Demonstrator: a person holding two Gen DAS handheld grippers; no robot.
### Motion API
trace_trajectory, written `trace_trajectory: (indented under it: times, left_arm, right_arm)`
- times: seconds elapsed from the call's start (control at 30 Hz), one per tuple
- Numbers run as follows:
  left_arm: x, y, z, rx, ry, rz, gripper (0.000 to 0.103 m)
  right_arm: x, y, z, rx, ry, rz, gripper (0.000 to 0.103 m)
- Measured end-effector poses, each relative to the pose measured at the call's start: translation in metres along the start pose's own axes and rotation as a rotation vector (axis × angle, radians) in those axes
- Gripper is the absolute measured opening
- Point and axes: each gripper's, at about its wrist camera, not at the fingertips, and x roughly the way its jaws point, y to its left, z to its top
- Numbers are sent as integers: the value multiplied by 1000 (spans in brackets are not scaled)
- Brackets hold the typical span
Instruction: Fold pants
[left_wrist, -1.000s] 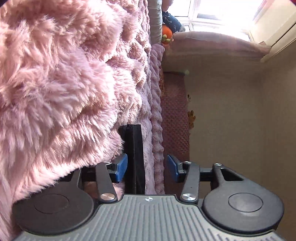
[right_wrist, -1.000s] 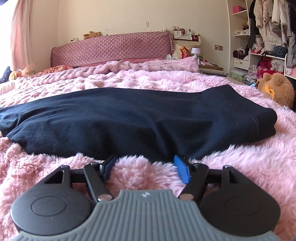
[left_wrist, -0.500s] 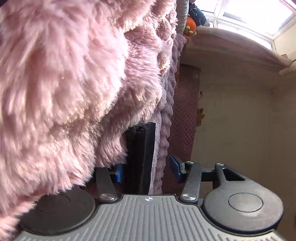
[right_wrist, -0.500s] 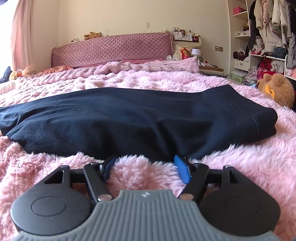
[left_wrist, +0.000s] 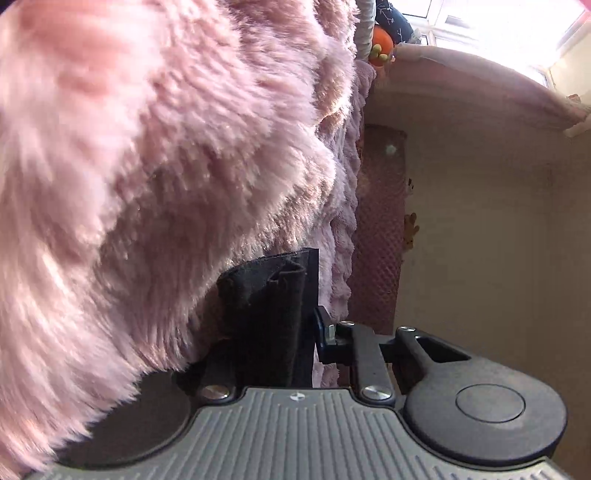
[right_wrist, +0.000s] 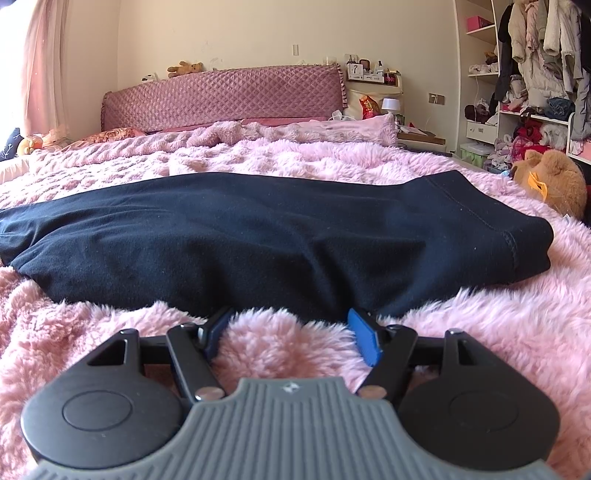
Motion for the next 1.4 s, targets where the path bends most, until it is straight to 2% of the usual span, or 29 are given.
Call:
trace_trajectory:
  times: [0.07, 0.1, 0.17, 0.3, 0.4, 0.47, 0.53, 0.57, 0.6, 0.63, 0.77, 0.83, 0.87, 0.97, 1.0, 1.03, 1.1, 1.13, 1.27, 1.33, 1.4]
  left_arm:
    - [0, 0, -6, 26, -13, 0, 22]
    - [-1, 0, -7, 27, -16, 3, 14]
    - [-2, -1, -7, 23, -14, 20, 4]
    - [-11, -17, -18, 112, -41, -21, 3]
    - [-13, -45, -33, 225, -43, -33, 3]
    - [-14, -69, -44, 297, -32, -75, 3]
    - [-19, -95, -62, 381, -18, -86, 3]
    - [-19, -111, -74, 418, -16, -87, 3]
    - [-22, -123, -86, 441, -14, -95, 3]
    - [-27, -136, -98, 447, -10, -107, 3]
    - [-57, -183, -138, 430, 12, -113, 3]
    - [-72, -203, -165, 441, 35, -128, 3]
    - [-79, -215, -181, 449, 43, -127, 3]
    - [-68, -242, -221, 458, 72, -110, 3]
    - [-68, -248, -237, 459, 73, -104, 3]
    - [-67, -252, -258, 474, 72, -92, 3]
    - [-70, -260, -300, 514, 67, -72, 3]
    - [-72, -261, -323, 534, 63, -61, 3]
    - [-71, -251, -408, 561, 88, -22, 3]
    - [-68, -241, -452, 587, 115, -12, 3]
    - [-70, -234, -504, 650, 142, 0, 3]
  right_arm:
    - [0, 2, 0, -3, 0, -3, 65]
    - [0, 3, 0, -4, 0, -4, 65]
    - [0, 5, 0, -5, -1, -5, 65]
    - [-2, 7, 1, -12, -1, -21, 64]
    - [-16, 38, 5, -165, -26, -163, 53]
    - [-29, 50, 8, -199, -54, -173, 50]
    - [-39, 48, 14, -144, -85, -166, 50]
    - [-43, 45, 19, -113, -104, -194, 50]
    - [-46, 39, 26, -80, -127, -261, 52]
    - [-45, 32, 31, -42, -137, -301, 60]
    - [-38, -13, 48, 147, -119, -289, 61]
    - [-32, -35, 53, 173, -119, -255, 61]
    - [-28, -45, 54, 178, -125, -211, 62]
    - [-17, -72, 59, 163, -140, -15, 62]
    - [-7, -83, 62, 159, -83, 43, 62]
    - [0, -89, 64, 169, -55, 51, 61]
    - [5, -102, 63, 215, -45, 47, 58]
    - [4, -109, 62, 241, -41, 17, 57]
    - [-1, -134, 63, 274, -39, -254, 59]
    - [-13, -161, 64, 367, -61, -226, 57]
    - [-27, -179, 68, 388, -97, -213, 58]
